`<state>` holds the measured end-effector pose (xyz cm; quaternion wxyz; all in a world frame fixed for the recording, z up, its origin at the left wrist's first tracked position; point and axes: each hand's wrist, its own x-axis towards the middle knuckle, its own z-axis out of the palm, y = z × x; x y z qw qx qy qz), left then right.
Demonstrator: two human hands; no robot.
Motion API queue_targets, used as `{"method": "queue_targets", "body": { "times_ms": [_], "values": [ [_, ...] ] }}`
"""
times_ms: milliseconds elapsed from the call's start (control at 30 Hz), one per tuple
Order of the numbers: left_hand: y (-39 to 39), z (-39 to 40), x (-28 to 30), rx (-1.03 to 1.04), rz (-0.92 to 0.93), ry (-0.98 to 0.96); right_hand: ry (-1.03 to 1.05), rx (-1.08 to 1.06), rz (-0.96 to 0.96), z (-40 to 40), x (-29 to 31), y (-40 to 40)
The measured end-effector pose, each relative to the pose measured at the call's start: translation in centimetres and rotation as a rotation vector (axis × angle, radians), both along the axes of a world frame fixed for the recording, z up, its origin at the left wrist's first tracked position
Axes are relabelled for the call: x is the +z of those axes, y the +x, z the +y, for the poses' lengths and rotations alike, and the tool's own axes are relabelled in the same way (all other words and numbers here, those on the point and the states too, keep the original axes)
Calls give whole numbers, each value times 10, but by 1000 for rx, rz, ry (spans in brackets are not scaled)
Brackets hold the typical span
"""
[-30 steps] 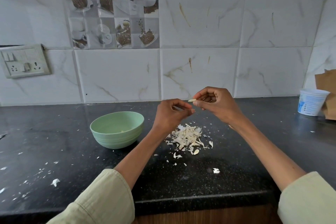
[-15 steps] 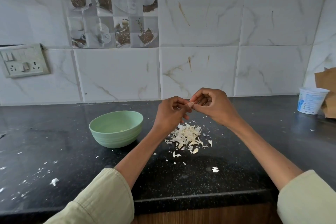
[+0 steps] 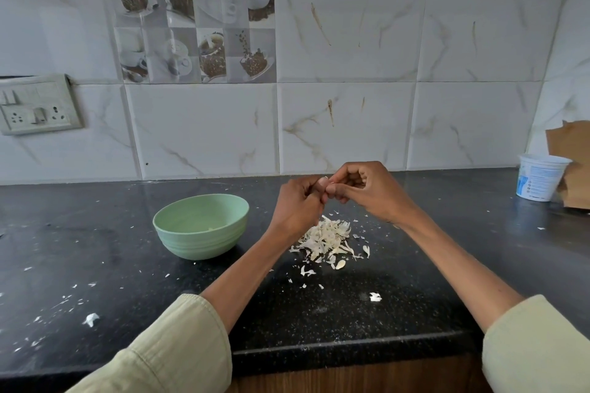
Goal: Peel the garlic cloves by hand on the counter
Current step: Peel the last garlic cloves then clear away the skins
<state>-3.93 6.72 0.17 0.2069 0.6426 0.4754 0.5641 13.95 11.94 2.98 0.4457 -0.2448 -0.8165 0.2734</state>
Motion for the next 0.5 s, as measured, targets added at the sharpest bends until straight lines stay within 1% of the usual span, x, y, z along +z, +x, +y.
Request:
{"method": "queue_targets", "body": {
  "times_ms": [133, 367, 433, 500],
  "values": [
    [0, -4, 3, -23, 13, 28, -121, 53, 39, 1, -1, 2],
    [2, -7, 8, -152, -65, 0, -379, 188, 147, 5, 1, 8],
    [3, -7, 8, -160, -61, -18, -369, 182, 154, 5, 1, 8],
    [2, -6, 8, -150, -52, -23, -297, 141, 132, 5, 1, 6]
  ]
}}
